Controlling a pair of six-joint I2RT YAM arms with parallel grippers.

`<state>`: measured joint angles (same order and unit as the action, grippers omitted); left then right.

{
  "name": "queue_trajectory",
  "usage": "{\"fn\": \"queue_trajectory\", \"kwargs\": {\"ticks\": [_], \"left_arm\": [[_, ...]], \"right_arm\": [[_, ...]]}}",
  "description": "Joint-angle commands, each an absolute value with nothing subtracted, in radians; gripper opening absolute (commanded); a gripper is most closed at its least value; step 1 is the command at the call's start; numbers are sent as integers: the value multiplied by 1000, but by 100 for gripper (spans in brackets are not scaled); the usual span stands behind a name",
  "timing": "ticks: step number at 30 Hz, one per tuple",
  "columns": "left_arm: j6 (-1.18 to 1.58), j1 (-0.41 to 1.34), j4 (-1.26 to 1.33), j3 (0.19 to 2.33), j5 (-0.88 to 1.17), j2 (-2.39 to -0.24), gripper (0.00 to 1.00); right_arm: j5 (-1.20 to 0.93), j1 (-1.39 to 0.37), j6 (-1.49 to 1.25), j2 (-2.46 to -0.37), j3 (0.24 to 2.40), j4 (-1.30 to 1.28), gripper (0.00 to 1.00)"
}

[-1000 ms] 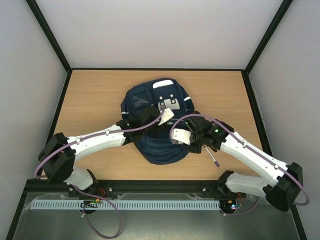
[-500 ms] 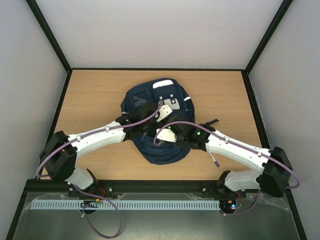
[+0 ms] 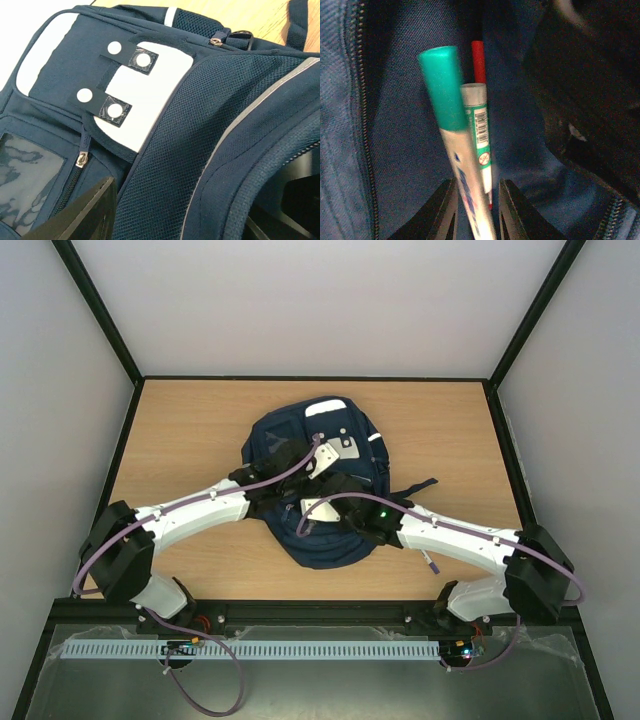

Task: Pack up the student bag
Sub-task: Place the stationery in the student bag, then pick up the stationery from the center of the board.

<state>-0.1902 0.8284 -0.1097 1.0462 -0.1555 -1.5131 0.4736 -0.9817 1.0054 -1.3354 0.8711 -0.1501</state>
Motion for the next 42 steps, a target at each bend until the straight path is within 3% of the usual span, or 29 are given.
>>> {"fn": "queue_trajectory", "kwargs": {"ticks": [1,10,19,31,36,42], "left_arm": [[-168,820,-97,1082,-177,-1510,53],[-169,821,-103,1082,-183,-1506,52],[-172,819,-102,1073,-196,-1495,53],[-166,820,-112,1081,-181,-1503,55],[-166,820,-114,1084,-181,-1501,56],[-167,820,-118,1083,-183,-1496,56]], "right_arm": [[535,-978,1012,-1368,847,-92,28],[472,-979,879,-1333,906,-230,30],[326,-958,636,-1115,876,-397,29],[-43,-454,473,-967,882,-566,27],[-239,-179,461,-1147,1001,-779,27],[-316,33,470,-1302,1053,-950,28]]}}
